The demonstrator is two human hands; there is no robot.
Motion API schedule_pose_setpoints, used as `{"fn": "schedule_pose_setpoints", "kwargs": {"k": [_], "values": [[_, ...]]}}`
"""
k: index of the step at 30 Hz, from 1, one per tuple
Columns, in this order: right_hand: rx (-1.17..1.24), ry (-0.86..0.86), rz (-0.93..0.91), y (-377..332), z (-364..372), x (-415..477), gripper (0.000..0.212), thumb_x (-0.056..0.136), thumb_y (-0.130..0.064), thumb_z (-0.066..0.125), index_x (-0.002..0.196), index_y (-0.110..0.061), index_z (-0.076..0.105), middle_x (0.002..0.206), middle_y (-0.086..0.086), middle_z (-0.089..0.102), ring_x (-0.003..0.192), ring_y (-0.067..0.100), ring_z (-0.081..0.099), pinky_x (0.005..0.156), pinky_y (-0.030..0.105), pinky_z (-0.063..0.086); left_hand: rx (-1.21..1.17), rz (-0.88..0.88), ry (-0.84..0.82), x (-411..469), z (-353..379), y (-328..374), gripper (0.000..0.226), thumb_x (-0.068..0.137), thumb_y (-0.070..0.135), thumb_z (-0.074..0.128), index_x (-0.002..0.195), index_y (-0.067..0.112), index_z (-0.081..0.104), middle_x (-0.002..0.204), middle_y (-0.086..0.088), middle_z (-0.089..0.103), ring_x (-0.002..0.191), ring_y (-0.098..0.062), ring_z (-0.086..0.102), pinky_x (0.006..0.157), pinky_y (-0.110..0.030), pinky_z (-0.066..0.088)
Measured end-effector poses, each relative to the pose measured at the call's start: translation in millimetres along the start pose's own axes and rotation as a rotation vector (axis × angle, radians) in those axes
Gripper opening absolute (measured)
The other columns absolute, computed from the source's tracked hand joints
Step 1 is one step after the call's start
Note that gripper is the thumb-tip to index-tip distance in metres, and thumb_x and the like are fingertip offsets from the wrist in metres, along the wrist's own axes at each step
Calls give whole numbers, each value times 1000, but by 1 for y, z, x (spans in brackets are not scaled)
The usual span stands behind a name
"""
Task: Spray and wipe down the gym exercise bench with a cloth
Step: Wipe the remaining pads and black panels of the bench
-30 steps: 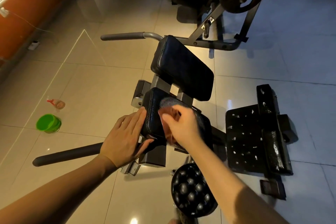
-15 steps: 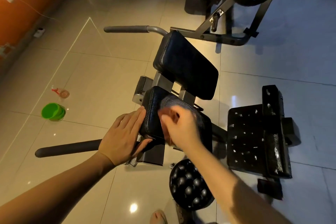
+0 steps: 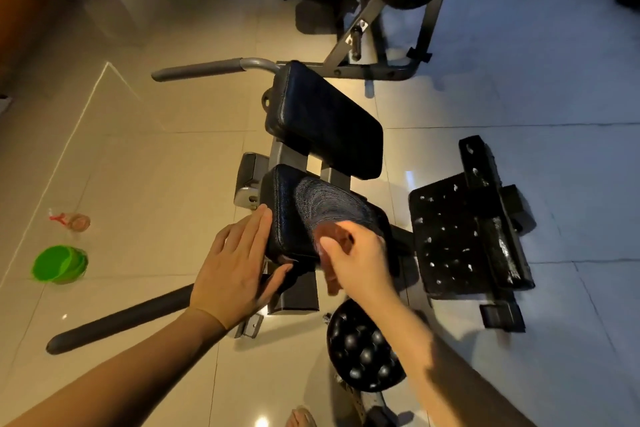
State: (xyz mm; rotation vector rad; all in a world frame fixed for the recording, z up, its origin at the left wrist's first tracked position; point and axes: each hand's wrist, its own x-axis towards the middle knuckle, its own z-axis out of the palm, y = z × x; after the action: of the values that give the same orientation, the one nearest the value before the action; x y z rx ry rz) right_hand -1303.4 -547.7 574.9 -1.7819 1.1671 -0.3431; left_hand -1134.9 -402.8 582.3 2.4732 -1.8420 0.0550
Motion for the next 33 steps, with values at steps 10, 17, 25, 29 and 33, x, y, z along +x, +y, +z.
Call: {"fn": "schedule_pose_setpoints", "kwargs": {"k": [10, 17, 25, 29, 33], "values": [[-132, 249, 434, 62, -27, 104, 19, 93, -22, 72, 109, -13, 74, 98, 7, 74, 82, 20, 66, 75, 31, 53, -12, -1, 28, 0, 8, -2, 87, 99, 65, 38, 160, 4, 27, 160, -16, 38, 140, -31, 43, 117, -45, 35], [94, -32, 50, -49, -6, 71, 16, 92, -17, 73, 108, -19, 72, 101, -2, 71, 96, 15, 65, 80, 27, 53, -22, 16, 35, 0, 4, -4, 85, 100, 65, 36, 160, 5, 25, 162, -15, 36, 142, -28, 41, 118, -42, 35], [69, -59, 283, 7, -35, 4, 3, 91, -14, 75, 92, -16, 74, 93, 4, 75, 95, 22, 71, 89, 39, 57, -52, 29, 59, 0, 2, -4, 85, 100, 63, 39, 160, 4, 26, 161, -16, 37, 141, -29, 43, 116, -44, 39], [-132, 29, 285, 11, -32, 38, 7, 90, -20, 75, 94, -15, 74, 88, 1, 72, 92, 24, 69, 82, 36, 56, -50, 31, 68, -1, 2, -5, 85, 99, 63, 39, 159, 4, 26, 160, -16, 39, 140, -30, 45, 116, -45, 41], [-70, 162, 259, -21, -13, 63, 14, 90, -21, 74, 103, -16, 74, 93, 1, 71, 96, 24, 69, 77, 31, 55, -39, 26, 69, 0, 2, -4, 85, 99, 63, 40, 159, 5, 27, 160, -16, 39, 140, -30, 46, 116, -45, 41]]}}
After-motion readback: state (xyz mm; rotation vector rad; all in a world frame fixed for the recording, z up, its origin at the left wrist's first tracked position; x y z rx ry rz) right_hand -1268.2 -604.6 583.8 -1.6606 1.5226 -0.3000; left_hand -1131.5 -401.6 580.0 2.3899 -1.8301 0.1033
